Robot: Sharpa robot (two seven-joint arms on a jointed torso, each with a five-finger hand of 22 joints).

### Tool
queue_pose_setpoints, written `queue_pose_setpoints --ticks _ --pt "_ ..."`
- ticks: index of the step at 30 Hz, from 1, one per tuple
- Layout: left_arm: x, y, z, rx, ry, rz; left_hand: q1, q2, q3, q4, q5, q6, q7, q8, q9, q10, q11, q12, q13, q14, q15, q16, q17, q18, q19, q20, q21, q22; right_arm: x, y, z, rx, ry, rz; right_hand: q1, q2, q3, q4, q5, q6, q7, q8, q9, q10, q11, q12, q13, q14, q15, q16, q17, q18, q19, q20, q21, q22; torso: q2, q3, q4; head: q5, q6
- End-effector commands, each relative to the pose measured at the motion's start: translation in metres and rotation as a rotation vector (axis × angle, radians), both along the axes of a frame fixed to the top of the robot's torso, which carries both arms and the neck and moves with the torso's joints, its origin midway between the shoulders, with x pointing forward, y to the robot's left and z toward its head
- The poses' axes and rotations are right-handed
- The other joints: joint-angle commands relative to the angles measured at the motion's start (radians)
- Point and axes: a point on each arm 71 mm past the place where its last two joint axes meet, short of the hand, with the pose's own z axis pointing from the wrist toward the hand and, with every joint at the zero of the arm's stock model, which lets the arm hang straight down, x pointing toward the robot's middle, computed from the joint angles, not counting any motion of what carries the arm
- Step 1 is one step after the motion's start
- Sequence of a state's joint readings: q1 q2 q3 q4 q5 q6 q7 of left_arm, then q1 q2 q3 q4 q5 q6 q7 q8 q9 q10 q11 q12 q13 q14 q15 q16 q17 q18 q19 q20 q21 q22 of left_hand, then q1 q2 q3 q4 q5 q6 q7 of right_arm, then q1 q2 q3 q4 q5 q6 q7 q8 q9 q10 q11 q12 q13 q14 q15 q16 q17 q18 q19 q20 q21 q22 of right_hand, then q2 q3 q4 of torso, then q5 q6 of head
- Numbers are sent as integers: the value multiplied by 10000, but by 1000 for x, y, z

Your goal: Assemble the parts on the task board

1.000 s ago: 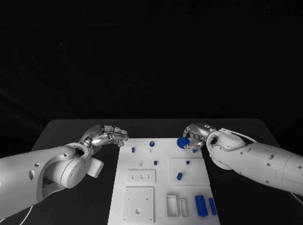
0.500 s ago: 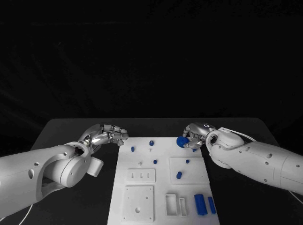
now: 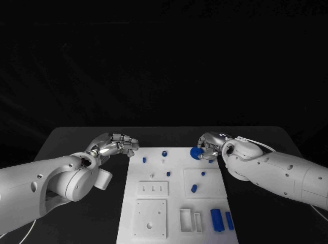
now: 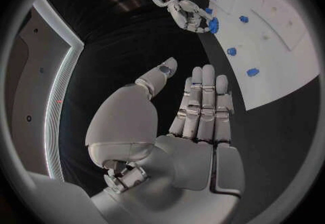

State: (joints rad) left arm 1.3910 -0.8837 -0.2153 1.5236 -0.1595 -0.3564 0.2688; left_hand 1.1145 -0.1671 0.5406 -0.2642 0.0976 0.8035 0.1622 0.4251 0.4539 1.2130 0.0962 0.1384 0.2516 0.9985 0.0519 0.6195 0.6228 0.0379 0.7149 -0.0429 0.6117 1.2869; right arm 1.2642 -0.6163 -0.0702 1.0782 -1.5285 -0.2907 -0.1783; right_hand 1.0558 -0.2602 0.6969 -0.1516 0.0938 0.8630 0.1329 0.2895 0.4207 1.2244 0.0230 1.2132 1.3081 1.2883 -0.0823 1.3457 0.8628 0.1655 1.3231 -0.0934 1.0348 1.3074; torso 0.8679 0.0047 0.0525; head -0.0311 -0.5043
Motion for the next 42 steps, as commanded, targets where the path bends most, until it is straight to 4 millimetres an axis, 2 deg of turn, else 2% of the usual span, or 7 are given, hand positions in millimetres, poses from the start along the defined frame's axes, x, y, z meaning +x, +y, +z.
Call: queue_pose_setpoints --ticks 1,14,24,34,42 --pt "-1 -3 1 -43 -78 -185 18 22 29 -1 16 16 54 -31 0 -35 27 -34 15 77 -11 -36 -13 -77 -14 -54 60 -13 -3 2 -10 -401 424 143 -35 63 -26 52 -65 96 14 44 -13 83 -19 59 545 -42 -60 65 18 963 -13 -17 60 228 -3 -3 -12 2 -13" --pt "0 -3 1 -35 -69 -181 13 16 25 0 11 13 57 -34 -1 -39 29 -38 18 76 -10 -37 -13 -79 -17 -52 60 -14 -4 7 -7 -537 7 -3 -454 -184 -294 240 -141 71 115 27 -30 109 79 175 536 -33 33 77 137 963 -43 -38 185 217 -19 -1 -2 -21 -36" --pt "0 -2 1 -27 -56 -170 7 19 23 5 9 11 59 -36 -1 -42 31 -41 20 75 -9 -38 -13 -80 -17 -51 61 -16 -4 9 -7 -733 -118 -111 -465 -58 -123 422 -321 807 -141 421 155 221 -160 319 495 -19 -190 28 265 963 -89 -86 291 200 -14 9 -15 -22 -45" --pt "0 -3 1 -25 -44 -180 2 34 26 15 15 12 60 -37 -1 -42 32 -43 23 76 -8 -38 -13 -81 -16 -51 62 -18 -5 15 -10 -1026 -276 -177 -521 -19 -95 494 -324 1082 -244 555 244 242 -258 323 435 -3 -281 -19 312 963 -113 -80 337 193 -9 10 5 -39 -54" --pt "0 -2 1 -7 -37 -174 1 39 27 18 18 12 60 -37 -1 -42 32 -45 26 76 -8 -38 -13 -81 -17 -51 63 -19 -8 21 -15 -1513 -557 -165 -548 -97 -119 493 -356 1170 -279 591 276 313 -293 380 442 10 -313 -39 335 963 -120 -70 363 191 -9 11 -15 -41 -90"
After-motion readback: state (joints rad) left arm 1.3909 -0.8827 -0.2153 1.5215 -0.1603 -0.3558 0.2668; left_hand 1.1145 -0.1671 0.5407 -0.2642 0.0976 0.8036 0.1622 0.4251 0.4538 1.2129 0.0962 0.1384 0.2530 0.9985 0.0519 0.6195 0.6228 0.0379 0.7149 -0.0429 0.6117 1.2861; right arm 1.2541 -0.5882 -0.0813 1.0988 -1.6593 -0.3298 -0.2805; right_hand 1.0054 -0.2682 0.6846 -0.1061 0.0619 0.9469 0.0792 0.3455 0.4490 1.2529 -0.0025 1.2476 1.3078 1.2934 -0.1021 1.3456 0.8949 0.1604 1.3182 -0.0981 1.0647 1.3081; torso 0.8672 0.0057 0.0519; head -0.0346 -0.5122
